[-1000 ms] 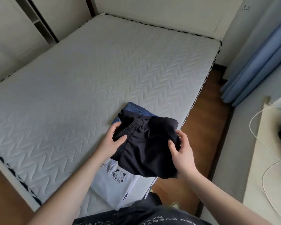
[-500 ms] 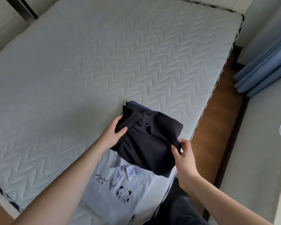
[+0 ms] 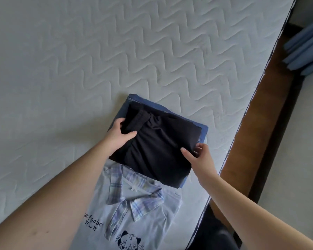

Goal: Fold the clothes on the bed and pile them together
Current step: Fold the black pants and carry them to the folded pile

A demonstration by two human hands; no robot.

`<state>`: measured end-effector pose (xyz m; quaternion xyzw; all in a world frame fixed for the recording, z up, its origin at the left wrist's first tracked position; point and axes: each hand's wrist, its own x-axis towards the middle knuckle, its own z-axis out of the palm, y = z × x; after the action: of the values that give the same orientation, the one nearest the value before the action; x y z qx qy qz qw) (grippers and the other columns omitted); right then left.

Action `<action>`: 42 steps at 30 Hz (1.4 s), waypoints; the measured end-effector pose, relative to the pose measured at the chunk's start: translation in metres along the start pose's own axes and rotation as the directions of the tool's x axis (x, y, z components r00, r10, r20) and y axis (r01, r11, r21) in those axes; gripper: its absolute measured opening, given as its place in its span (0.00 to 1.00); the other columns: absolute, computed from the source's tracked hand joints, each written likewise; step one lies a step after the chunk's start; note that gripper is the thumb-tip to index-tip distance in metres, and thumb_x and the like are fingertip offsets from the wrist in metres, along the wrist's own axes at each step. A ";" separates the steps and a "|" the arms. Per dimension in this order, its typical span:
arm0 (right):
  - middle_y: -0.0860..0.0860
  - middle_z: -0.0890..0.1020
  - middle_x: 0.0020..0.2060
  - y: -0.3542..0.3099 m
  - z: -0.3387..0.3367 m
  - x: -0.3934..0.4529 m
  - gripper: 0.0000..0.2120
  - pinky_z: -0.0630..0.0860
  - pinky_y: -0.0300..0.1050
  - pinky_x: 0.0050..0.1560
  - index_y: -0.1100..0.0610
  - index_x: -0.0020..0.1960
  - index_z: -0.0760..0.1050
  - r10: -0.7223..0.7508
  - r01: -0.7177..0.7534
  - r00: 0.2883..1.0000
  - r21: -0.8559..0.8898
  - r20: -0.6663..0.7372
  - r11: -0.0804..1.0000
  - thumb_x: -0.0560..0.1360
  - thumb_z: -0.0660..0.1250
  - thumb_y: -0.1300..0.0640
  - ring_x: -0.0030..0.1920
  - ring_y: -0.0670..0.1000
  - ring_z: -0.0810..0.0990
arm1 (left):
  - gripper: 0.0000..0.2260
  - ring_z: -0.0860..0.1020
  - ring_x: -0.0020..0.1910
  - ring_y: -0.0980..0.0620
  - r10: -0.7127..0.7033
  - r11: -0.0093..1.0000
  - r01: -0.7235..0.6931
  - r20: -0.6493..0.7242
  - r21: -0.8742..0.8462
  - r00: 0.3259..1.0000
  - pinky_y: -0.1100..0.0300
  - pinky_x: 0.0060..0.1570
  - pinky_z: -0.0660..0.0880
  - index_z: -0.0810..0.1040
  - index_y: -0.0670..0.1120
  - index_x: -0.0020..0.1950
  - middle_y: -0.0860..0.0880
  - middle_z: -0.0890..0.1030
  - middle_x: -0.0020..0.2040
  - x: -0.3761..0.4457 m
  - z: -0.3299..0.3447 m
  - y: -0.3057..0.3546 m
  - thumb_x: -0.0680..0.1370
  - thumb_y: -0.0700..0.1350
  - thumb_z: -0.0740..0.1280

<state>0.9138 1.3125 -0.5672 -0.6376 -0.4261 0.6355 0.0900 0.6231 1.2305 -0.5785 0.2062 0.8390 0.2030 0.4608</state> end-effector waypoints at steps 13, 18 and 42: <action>0.46 0.81 0.47 -0.022 -0.003 0.048 0.15 0.80 0.41 0.42 0.47 0.51 0.73 -0.061 0.057 0.992 -0.038 -0.109 0.998 0.71 0.73 0.42 0.47 0.47 0.81 | 0.20 0.78 0.59 0.52 0.116 0.987 -0.127 -0.107 -0.096 0.987 0.55 0.61 0.73 0.70 0.56 0.67 0.56 0.79 0.58 0.034 0.001 0.026 0.77 0.51 0.70; 0.46 0.80 0.41 -0.024 -0.003 0.063 0.22 0.80 0.47 0.40 0.51 0.51 0.71 -0.149 0.088 0.975 -0.336 -0.162 0.938 0.69 0.72 0.36 0.41 0.50 0.81 | 0.18 0.77 0.60 0.52 0.173 0.982 -0.174 -0.011 -0.076 0.985 0.57 0.60 0.72 0.68 0.58 0.67 0.56 0.79 0.59 0.047 -0.011 0.029 0.79 0.48 0.68; 0.49 0.83 0.43 0.022 0.014 0.009 0.19 0.83 0.45 0.35 0.55 0.53 0.76 0.014 0.045 0.982 -0.310 0.188 0.950 0.70 0.75 0.46 0.32 0.46 0.84 | 0.22 0.77 0.54 0.52 0.124 0.972 -0.125 0.021 0.200 0.992 0.58 0.48 0.71 0.64 0.64 0.67 0.59 0.77 0.58 0.002 -0.038 0.000 0.76 0.63 0.66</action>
<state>0.9090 1.2988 -0.5902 -0.5775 -0.5328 0.6167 -0.0477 0.5893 1.2261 -0.5606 0.3049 0.8386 0.1447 0.4276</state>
